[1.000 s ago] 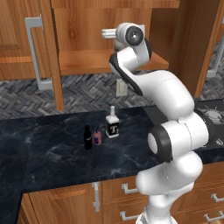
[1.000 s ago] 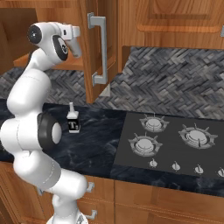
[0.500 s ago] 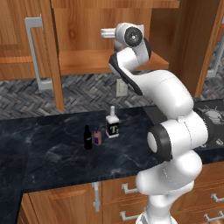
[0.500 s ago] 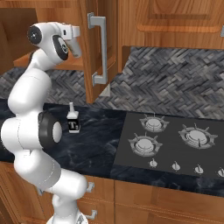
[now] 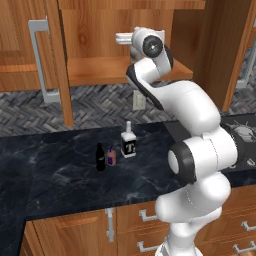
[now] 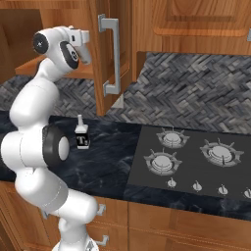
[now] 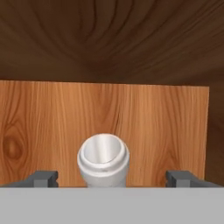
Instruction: Sort all alcoholic drinks to one cabinet, and non-alcoholic drinks to the other.
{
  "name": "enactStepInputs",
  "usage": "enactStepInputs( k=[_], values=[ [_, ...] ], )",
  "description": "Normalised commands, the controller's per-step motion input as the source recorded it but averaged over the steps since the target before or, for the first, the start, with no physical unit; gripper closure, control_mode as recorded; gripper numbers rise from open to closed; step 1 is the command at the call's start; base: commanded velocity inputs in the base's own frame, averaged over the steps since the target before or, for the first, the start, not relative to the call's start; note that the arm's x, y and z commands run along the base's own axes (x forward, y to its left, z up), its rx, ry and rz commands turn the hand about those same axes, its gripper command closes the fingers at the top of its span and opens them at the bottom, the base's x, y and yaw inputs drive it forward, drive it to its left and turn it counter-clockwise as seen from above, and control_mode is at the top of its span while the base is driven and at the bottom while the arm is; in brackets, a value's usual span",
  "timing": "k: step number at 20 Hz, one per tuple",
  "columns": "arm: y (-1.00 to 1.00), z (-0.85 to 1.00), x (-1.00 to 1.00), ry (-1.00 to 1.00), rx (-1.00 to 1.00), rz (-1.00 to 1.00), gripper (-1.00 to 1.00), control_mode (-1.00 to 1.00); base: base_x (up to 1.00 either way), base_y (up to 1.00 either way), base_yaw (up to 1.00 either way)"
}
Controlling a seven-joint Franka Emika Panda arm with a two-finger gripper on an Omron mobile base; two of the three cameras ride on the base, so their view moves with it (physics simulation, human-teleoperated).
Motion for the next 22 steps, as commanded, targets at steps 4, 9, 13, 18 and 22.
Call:
enactStepInputs(
  k=[4,9,13,18,22],
  values=[
    [0.00,0.00,0.16,0.00,0.00,0.00,-1.00,-1.00,0.00,0.00,0.00],
    [0.00,0.00,0.22,0.00,0.00,0.00,-1.00,-1.00,0.00,0.00,0.00],
    [0.00,0.00,0.15,0.01,0.00,0.00,-1.00,-1.00,0.00,0.00,0.00],
    [0.00,0.00,0.20,0.01,0.00,0.00,-1.00,-1.00,0.00,0.00,0.00],
    [0.00,0.00,0.21,0.02,0.00,0.00,-1.00,-1.00,0.00,0.00,0.00]
  ],
)
